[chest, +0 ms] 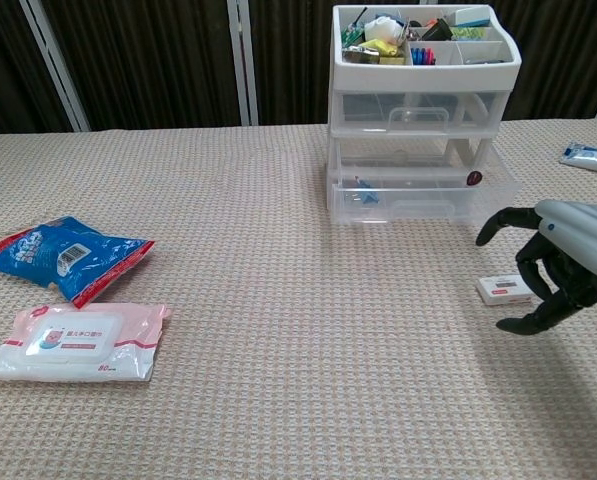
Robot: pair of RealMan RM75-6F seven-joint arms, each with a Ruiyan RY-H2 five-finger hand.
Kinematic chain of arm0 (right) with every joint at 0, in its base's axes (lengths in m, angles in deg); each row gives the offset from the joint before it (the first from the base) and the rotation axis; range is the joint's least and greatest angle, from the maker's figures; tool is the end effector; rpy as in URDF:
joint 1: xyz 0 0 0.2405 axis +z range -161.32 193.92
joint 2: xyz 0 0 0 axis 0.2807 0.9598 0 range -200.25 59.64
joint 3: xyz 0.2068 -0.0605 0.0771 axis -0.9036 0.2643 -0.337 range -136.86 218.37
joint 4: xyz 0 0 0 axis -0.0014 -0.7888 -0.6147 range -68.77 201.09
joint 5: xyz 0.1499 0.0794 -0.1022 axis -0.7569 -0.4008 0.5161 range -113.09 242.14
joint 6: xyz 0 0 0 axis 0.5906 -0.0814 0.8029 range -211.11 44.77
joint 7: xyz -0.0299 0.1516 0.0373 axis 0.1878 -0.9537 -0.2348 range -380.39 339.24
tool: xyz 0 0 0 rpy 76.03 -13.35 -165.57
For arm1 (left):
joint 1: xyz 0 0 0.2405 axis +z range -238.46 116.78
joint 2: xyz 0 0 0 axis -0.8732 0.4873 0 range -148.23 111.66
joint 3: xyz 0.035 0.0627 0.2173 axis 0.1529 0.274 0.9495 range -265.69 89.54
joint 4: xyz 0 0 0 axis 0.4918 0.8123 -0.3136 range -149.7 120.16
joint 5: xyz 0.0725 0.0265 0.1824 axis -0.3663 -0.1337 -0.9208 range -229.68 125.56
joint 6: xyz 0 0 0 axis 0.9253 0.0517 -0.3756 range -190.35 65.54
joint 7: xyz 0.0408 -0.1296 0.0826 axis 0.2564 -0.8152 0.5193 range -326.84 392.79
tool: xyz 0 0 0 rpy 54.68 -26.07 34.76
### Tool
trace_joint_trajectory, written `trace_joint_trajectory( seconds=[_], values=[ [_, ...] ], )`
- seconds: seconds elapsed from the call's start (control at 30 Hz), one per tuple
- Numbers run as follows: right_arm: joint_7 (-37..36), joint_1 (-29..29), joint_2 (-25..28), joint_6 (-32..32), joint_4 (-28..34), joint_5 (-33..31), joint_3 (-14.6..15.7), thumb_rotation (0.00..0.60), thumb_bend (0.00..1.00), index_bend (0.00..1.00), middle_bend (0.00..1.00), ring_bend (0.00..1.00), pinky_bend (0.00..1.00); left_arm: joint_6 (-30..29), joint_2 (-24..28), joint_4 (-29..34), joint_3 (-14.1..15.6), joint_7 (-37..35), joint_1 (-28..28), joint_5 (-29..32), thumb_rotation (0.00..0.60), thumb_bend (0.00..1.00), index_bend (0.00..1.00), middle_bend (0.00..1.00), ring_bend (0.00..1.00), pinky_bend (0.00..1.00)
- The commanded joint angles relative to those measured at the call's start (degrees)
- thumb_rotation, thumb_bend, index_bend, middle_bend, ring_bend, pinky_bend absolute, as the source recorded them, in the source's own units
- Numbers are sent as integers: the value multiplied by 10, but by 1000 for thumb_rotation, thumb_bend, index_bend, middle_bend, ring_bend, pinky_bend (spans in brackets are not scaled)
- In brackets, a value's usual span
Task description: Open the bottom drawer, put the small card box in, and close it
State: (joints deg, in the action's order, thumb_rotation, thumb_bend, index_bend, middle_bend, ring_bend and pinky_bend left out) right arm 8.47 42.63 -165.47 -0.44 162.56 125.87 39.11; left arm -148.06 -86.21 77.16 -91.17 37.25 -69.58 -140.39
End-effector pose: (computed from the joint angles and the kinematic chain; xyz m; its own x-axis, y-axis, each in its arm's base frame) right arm -0.1676 -0.2445 -0.0049 0.3056 -0.1875 0.9335 -0.9521 -0.0511 0.3015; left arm -0.2564 0.2110 0.1391 0.4103 -0.0390 0.9111 0.9041 -0.1131 -0.4120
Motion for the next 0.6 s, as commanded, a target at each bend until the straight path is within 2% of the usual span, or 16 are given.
trace_joint_trajectory(
  seconds=[0.03, 0.27, 0.6],
  values=[
    [3, 0, -12, -11, -21, -8, -8, 600, 73, 308, 783, 785, 650, 0, 0, 0, 0, -1, 0, -1, 600, 102, 73, 0, 0, 0],
    [21, 13, -37, -40, -71, -31, -45, 600, 109, 326, 787, 791, 650, 1, 0, 1, 0, -2, -1, 0, 600, 101, 73, 0, 0, 0],
    [39, 18, -48, -72, -114, -85, -80, 600, 132, 360, 787, 790, 650, 4, 1, 3, 0, -2, -1, 2, 600, 102, 73, 0, 0, 0]
  ],
)
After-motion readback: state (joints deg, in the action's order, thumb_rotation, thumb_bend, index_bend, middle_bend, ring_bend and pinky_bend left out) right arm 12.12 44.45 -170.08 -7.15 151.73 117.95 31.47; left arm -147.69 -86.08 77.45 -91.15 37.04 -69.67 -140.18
